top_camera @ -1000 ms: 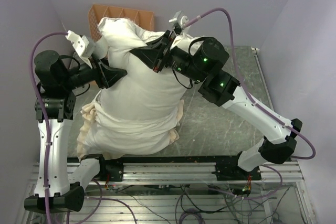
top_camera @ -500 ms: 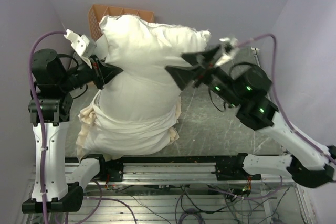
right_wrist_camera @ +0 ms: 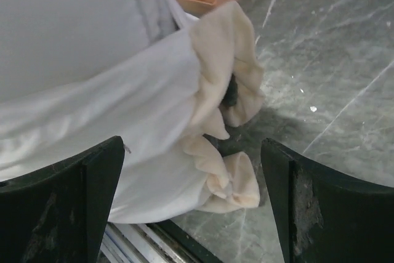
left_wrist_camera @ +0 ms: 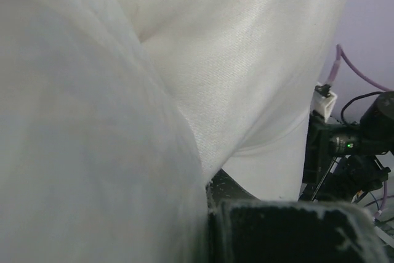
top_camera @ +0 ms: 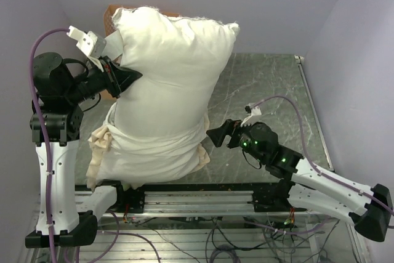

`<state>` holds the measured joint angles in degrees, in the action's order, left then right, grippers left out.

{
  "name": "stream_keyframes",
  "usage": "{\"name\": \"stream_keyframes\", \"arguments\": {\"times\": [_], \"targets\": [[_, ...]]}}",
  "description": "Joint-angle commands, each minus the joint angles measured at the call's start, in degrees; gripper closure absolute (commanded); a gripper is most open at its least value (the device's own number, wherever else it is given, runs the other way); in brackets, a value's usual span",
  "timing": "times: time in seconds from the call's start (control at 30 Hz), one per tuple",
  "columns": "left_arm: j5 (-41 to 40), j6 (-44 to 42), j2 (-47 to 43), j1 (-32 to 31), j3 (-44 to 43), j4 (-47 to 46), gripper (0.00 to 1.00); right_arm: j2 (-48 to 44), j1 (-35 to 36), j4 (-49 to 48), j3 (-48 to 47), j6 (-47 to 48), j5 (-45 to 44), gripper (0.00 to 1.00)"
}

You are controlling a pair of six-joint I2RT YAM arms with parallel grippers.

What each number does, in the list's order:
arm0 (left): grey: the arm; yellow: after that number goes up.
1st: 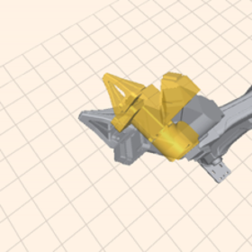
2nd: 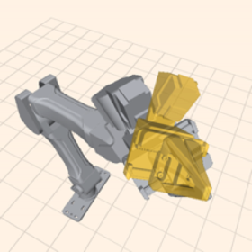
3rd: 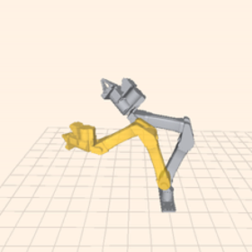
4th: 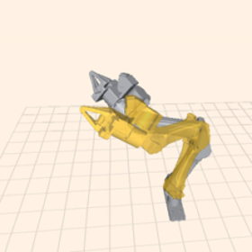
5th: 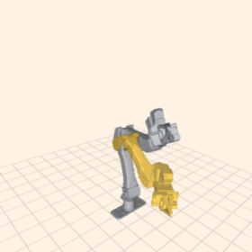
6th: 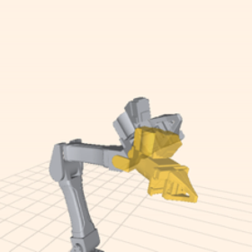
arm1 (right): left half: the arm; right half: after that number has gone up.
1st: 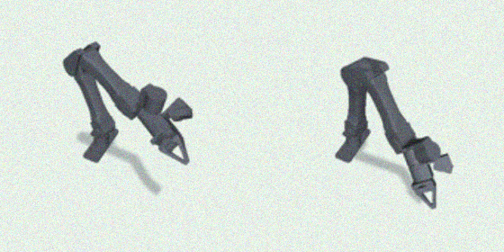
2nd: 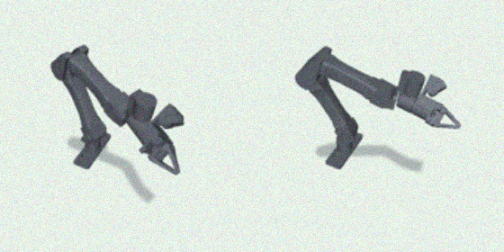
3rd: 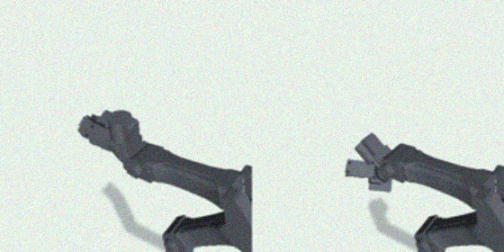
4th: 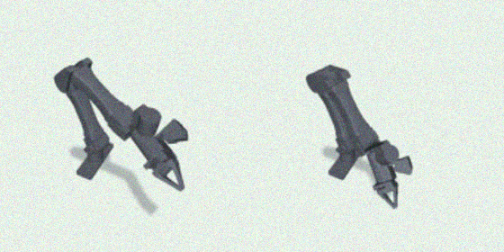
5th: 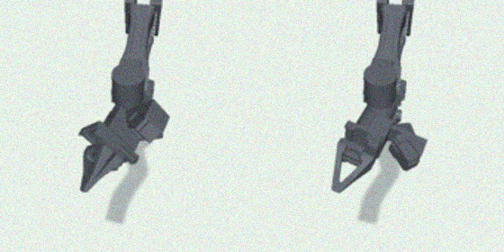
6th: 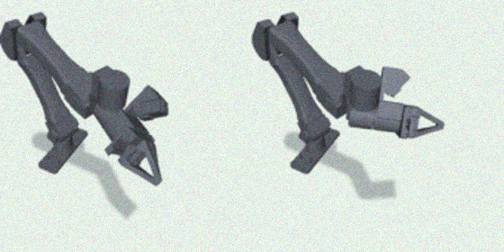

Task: Remove the pillowcase from the pillow

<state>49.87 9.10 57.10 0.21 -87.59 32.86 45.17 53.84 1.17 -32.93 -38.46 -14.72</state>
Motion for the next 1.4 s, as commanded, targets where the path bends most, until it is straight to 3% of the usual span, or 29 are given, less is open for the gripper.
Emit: {"name": "stream_keyframes", "arguments": {"times": [0.0,0.23,0.57,0.63,0.77,1.13,1.37], "targets": [[2.39,1.29,-1.01,-0.47,-3.62,-4.02,0.93,2.15,-3.19,-9.61,2.42,-6.86,3.81,0.09],[2.87,-0.31,-1.37,-0.48,-3.23,-2.42,0.93,8.39,-11.82,-25.27,6.32,-13.90,16.48,0.16],[2.70,0.36,-1.34,-0.48,-4.28,-3.15,0.93,22.50,-11.37,-36.79,7.70,-20.16,21.85,0.48],[2.47,-0.04,-1.15,-0.52,-4.78,-2.81,0.93,23.92,-10.68,-37.96,8.14,-20.25,21.81,0.59],[0.76,-1.48,-0.93,-0.52,-6.37,-2.27,0.93,24.80,-9.71,-37.44,8.84,-19.26,20.47,1.00],[-6.54,1.30,2.52,-0.54,-14.46,-11.57,0.93,28.21,-5.20,-28.99,12.95,-16.46,5.57,1.00],[-7.33,1.10,6.21,-0.50,-22.12,-11.56,0.93,36.68,3.34,-27.53,11.34,-16.20,-3.74,1.00]]}}
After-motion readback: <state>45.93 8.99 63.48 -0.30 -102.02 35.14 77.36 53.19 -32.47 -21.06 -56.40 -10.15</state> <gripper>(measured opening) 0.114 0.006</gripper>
